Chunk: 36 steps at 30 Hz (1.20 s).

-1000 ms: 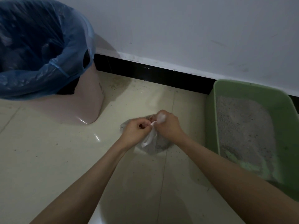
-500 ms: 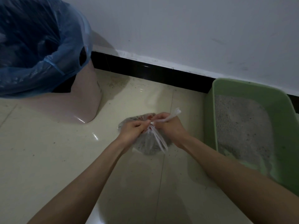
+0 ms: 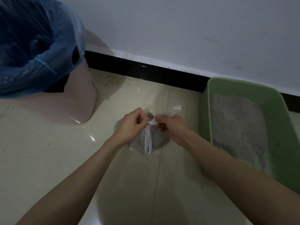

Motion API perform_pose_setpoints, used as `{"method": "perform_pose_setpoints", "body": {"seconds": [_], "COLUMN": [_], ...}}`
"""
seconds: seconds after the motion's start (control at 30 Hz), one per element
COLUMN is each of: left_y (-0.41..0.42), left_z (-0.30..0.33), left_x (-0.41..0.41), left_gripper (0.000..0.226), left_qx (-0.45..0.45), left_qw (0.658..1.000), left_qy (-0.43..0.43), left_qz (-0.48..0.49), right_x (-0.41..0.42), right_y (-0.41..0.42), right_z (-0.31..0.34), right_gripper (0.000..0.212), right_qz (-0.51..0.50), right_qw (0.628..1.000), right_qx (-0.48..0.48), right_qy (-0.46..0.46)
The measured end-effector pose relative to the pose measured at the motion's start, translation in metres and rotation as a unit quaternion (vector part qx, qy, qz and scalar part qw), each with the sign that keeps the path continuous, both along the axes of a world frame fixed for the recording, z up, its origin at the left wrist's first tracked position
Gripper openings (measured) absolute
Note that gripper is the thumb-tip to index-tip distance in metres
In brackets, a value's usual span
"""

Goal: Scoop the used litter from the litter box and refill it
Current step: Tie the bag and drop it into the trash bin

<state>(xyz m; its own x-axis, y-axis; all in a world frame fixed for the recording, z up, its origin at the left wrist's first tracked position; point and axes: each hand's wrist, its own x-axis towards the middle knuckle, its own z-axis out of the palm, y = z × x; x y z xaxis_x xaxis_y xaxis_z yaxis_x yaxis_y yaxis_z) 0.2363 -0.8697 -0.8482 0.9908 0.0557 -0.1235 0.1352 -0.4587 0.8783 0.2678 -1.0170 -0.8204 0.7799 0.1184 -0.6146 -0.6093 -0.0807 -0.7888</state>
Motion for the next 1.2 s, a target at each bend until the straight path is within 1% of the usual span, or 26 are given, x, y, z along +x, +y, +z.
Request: {"method": "perform_pose_setpoints", "body": {"seconds": [0.07,0.13,0.17,0.2,0.27,0.33,0.4,0.47,0.53,0.6,0.7,0.8,0.9,0.97,1.07,1.13,1.2], "left_y": [0.005,0.007,0.006,0.006,0.005,0.007,0.011,0.013,0.012,0.011,0.012,0.015,0.018,0.019,0.022,0.023,0.024], "left_z": [-0.001,0.000,0.001,0.001,0.001,0.003,0.004,0.004,0.003,0.001,-0.006,-0.017,-0.020,-0.018,-0.017,-0.018,-0.020], "left_x": [0.003,0.005,0.005,0.004,0.006,0.009,0.011,0.010,0.008,0.005,-0.005,-0.012,-0.015,-0.016,-0.019,-0.021,-0.024], "left_gripper": [0.009,0.016,0.018,0.018,0.016,0.016,0.017,0.017,0.016,0.011,0.006,0.009,0.011,0.012,0.012,0.013,0.020], "left_qx": [-0.046,-0.127,-0.153,-0.158,-0.121,-0.013,0.107,0.172,0.207,0.221,0.226,0.219,0.195,0.175,0.130,0.102,0.091], "left_qw": [0.999,0.990,0.986,0.984,0.989,0.996,0.988,0.978,0.974,0.972,0.972,0.975,0.980,0.984,0.991,0.995,0.996], "left_qy": [0.022,0.055,0.068,0.074,0.068,0.040,-0.001,-0.019,-0.019,-0.018,-0.006,0.005,0.008,0.006,0.003,0.007,0.008], "left_qz": [-0.014,-0.022,-0.026,-0.028,-0.042,-0.075,-0.112,-0.115,-0.095,-0.078,-0.064,-0.041,-0.034,-0.037,-0.018,0.006,0.008], "right_x": [0.001,0.003,0.004,0.004,0.005,0.006,0.008,0.011,0.013,0.014,0.014,0.010,0.008,0.008,0.013,0.018,0.027], "right_y": [0.001,0.002,0.002,0.003,0.003,0.001,-0.003,-0.005,-0.005,-0.009,-0.021,-0.031,-0.035,-0.037,-0.038,-0.038,-0.039], "right_z": [-0.001,-0.001,-0.001,-0.001,-0.001,0.001,0.001,-0.002,-0.003,-0.005,-0.007,-0.012,-0.014,-0.011,0.003,0.014,0.023], "right_gripper": [0.014,0.014,0.014,0.015,0.017,0.018,0.015,0.020,0.022,0.023,0.023,0.021,0.018,0.015,0.017,0.023,0.030], "right_qz": [-0.002,0.000,0.002,0.004,0.014,0.035,0.070,0.107,0.117,0.104,0.094,0.083,0.080,0.071,0.046,0.020,-0.002], "right_qw": [1.000,1.000,1.000,1.000,1.000,0.999,0.991,0.971,0.965,0.970,0.974,0.973,0.977,0.984,0.996,0.998,0.996], "right_qx": [0.001,-0.001,-0.002,-0.005,-0.007,-0.024,-0.106,-0.197,-0.224,-0.217,-0.206,-0.209,-0.192,-0.159,-0.063,0.009,0.070], "right_qy": [0.004,0.001,0.000,-0.001,-0.009,-0.021,-0.047,-0.079,-0.071,-0.037,0.004,0.042,0.046,0.036,0.040,0.050,0.058]}}
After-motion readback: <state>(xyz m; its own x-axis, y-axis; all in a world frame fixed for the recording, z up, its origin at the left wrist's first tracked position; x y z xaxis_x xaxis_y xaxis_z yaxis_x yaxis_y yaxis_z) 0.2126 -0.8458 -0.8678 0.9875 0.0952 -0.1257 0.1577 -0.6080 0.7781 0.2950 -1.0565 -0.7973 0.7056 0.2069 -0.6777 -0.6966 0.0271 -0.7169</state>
